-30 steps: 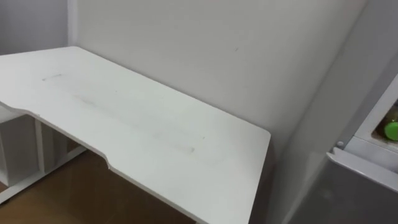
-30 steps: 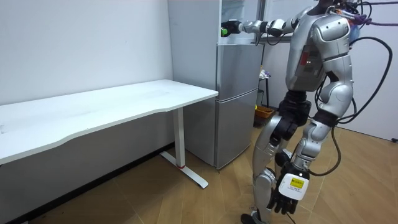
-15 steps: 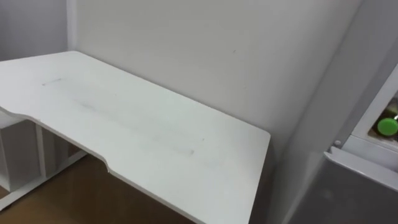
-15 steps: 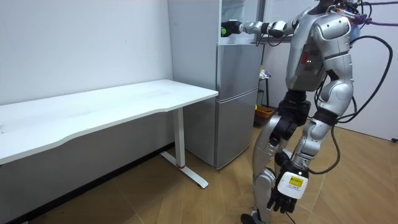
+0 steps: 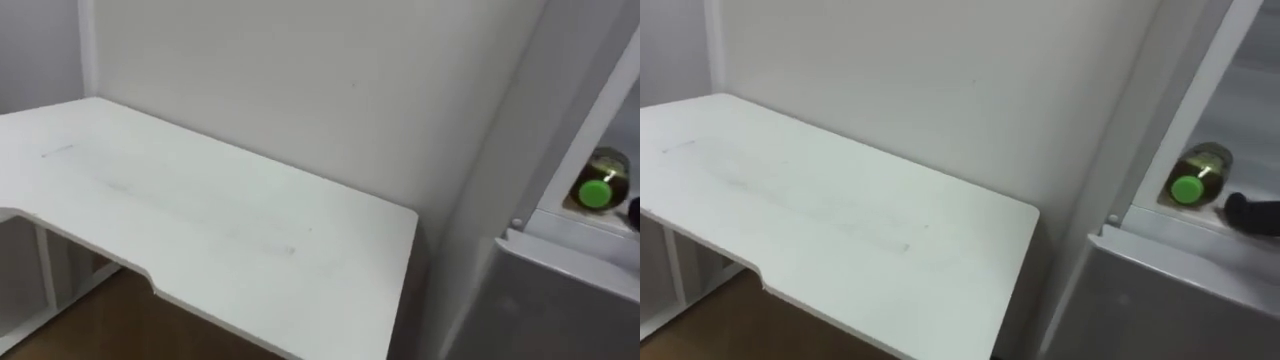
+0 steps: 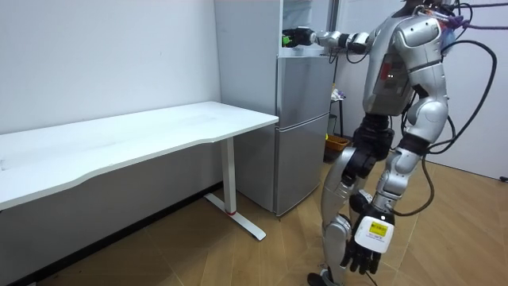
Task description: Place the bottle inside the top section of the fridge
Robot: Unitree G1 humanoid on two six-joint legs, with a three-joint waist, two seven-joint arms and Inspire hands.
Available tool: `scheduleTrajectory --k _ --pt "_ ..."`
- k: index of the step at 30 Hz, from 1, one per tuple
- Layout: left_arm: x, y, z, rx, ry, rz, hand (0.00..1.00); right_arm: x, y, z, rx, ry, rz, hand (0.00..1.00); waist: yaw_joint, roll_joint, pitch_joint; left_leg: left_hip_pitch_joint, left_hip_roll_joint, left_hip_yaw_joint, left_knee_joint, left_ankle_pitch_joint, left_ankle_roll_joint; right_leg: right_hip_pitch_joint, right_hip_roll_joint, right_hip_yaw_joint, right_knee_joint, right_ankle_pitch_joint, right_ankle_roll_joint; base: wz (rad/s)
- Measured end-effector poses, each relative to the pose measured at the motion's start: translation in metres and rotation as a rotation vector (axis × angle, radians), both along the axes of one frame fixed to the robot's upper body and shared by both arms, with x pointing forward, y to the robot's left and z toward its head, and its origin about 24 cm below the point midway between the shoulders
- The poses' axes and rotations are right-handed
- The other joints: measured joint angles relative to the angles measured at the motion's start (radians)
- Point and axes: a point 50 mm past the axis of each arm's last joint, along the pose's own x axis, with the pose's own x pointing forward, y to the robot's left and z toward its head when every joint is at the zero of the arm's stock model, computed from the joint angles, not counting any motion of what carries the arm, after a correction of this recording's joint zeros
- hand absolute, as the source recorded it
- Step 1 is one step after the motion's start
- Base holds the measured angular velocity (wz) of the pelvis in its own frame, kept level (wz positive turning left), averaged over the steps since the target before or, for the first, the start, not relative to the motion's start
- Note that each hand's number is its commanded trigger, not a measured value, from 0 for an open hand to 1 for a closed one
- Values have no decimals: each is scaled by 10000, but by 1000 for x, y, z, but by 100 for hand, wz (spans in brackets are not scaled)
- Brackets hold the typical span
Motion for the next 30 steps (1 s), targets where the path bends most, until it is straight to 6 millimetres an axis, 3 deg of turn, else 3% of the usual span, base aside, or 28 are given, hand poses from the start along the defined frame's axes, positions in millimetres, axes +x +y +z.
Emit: scheduleTrajectory --k 4,11,14,15,19,23,25,30 --pt "9 -1 1 78 -449 32 0 -1 14 8 -334 -538 497 0 -316 105 12 174 15 245 -178 3 -4 -54 -3 313 -10 -3 3 -22" --pt "14 -2 1 127 -745 -55 0 -8 15 12 127 -1269 341 0 -812 162 28 527 26 535 -413 -3 8 41 -24 587 -15 -6 8 -14" --pt "14 -4 0 166 -759 -5 0 -13 16 10 276 -1493 203 0 -913 193 49 646 34 671 -502 -2 8 35 -26 718 -13 -6 9 -14" --pt "13 -6 -1 173 -731 35 0 -14 19 11 238 -1596 296 0 -929 274 90 680 43 747 -527 -4 9 25 -26 792 -13 -7 10 -17" --pt "11 -8 -2 166 -725 68 0 -21 27 18 263 -2342 357 0 -973 388 53 717 57 949 -596 -1 12 -89 -28 963 7 -6 9 -14" --pt "9 -12 -4 72 -661 99 0 -30 44 19 387 -3408 580 0 -1000 572 70 894 58 1081 -663 1 14 -47 -28 1080 8 -7 10 -11" --pt "15 -16 -7 -47 -906 120 0 -37 56 16 241 -3822 743 0 -958 696 144 1020 75 1202 -677 -4 13 -101 -17 1208 30 -7 10 -14" --pt "22 -25 -9 -185 -1305 -289 0 -60 83 11 -70 -4516 1712 0 -1033 882 158 971 76 1292 -720 -24 32 -182 -34 1323 143 -46 57 -5"
